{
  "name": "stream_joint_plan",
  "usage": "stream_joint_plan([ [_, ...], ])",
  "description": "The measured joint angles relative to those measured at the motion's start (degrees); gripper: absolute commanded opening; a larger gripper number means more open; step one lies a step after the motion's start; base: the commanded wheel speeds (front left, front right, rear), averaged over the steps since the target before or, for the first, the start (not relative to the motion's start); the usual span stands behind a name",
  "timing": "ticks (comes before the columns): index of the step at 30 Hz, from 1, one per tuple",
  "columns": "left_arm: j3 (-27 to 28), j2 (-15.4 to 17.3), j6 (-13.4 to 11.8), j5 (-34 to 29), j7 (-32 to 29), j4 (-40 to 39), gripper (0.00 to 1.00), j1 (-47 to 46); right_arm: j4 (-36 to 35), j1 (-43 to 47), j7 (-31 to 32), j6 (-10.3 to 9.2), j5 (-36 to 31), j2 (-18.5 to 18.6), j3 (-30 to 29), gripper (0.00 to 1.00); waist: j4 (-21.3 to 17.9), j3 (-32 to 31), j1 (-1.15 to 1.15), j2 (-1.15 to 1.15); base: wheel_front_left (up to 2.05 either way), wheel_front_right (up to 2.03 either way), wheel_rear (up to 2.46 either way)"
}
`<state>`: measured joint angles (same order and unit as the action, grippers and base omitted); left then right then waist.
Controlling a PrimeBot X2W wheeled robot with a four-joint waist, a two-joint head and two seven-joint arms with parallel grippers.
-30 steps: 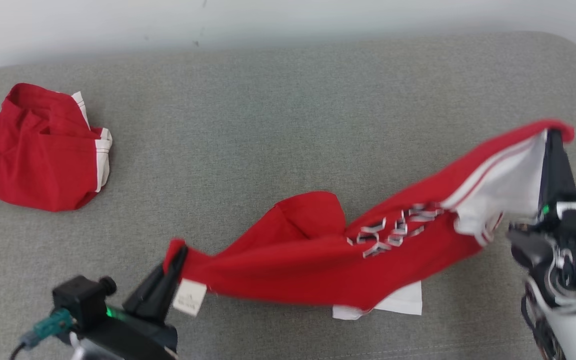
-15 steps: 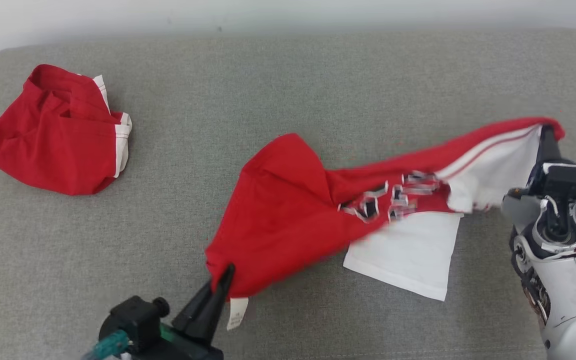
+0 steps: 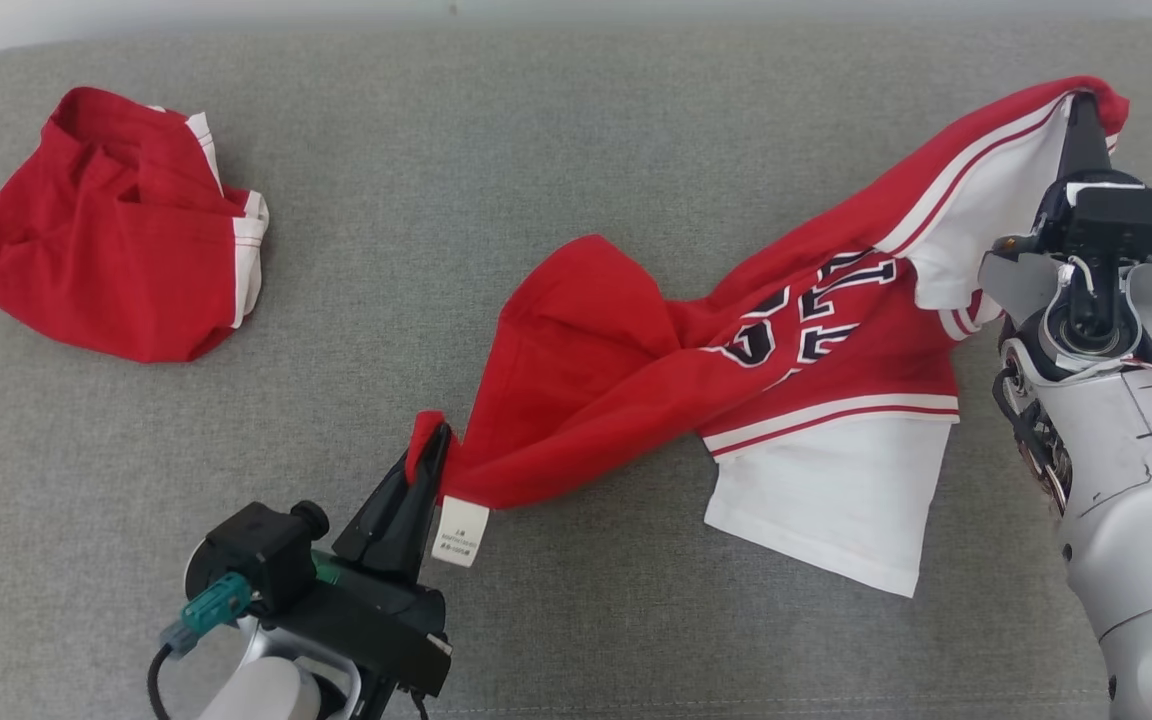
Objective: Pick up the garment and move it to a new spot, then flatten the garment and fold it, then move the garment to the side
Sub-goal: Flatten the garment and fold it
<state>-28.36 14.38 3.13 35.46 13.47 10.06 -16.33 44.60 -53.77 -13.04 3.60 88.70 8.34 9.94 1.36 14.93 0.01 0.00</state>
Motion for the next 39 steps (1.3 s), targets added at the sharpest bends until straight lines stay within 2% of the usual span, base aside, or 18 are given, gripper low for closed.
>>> stream_joint_plan([
  [5,-0.21,-1.24,0.41,0.01,0.02,2.93,0.00,-1.23,5.83,-0.97,-0.13,-0.08,-2.85,0.05,2.66,0.00,0.83,1.15,0.00,0.00,0.00,0.00,0.00],
  [6,-0.22,-1.55,0.40,0.01,0.02,3.92,0.00,-1.45,7.40,-0.97,-0.04,-0.18,-3.08,-0.11,3.53,0.12,1.05,1.47,0.00,0.00,0.00,0.00,0.00],
  [7,-0.27,-1.90,0.40,0.03,0.01,5.11,0.00,-1.81,8.73,-0.97,0.25,-0.33,-3.45,-0.38,4.36,0.77,1.25,1.76,0.00,0.00,0.00,0.00,0.00],
  [8,-0.30,-2.22,0.38,0.11,0.01,6.15,0.14,-2.18,9.92,-0.97,0.36,-0.33,-4.11,-0.76,5.03,1.00,1.45,2.03,0.00,0.00,0.00,0.00,0.00],
  [9,-0.23,-2.45,0.29,0.19,0.01,7.24,0.28,-2.48,11.12,-0.98,0.35,-0.33,-4.52,-1.20,5.34,1.00,1.62,2.29,0.00,0.00,0.00,0.00,0.00],
  [10,-0.23,-2.54,0.11,0.18,0.00,8.28,0.69,-2.65,12.07,-0.99,0.34,-0.33,-4.58,-1.60,5.46,1.00,1.76,2.49,0.00,0.00,0.00,0.00,0.00],
  [11,-0.18,-2.53,0.07,0.19,0.01,9.03,0.98,-2.66,13.06,-1.09,0.38,-0.32,-4.64,-1.96,5.89,1.00,1.83,2.65,0.00,0.00,0.00,0.00,0.00],
  [16,-0.01,-2.24,-0.08,0.26,-0.01,12.73,1.00,-2.93,16.67,-2.15,2.21,0.04,-6.24,-2.48,8.49,1.00,1.23,2.30,0.00,0.00,0.00,0.00,0.00],
  [26,2.63,-1.12,-0.04,0.77,0.47,13.89,1.00,-2.28,16.86,-1.74,2.85,3.00,-6.65,-1.10,9.02,1.00,-0.39,-0.88,0.00,0.00,0.00,0.00,0.00],
  [33,4.63,-0.31,0.46,2.27,0.81,12.02,1.00,1.49,12.88,5.66,1.27,3.47,-9.66,0.89,11.37,1.00,-1.58,-4.01,-0.01,0.00,0.00,0.00,0.00],
  [39,6.36,-0.31,0.40,3.50,0.83,9.77,1.00,5.30,4.37,15.40,0.52,3.47,-11.87,1.56,14.55,1.00,-2.72,-6.81,-0.01,0.00,0.00,0.00,0.00],
])
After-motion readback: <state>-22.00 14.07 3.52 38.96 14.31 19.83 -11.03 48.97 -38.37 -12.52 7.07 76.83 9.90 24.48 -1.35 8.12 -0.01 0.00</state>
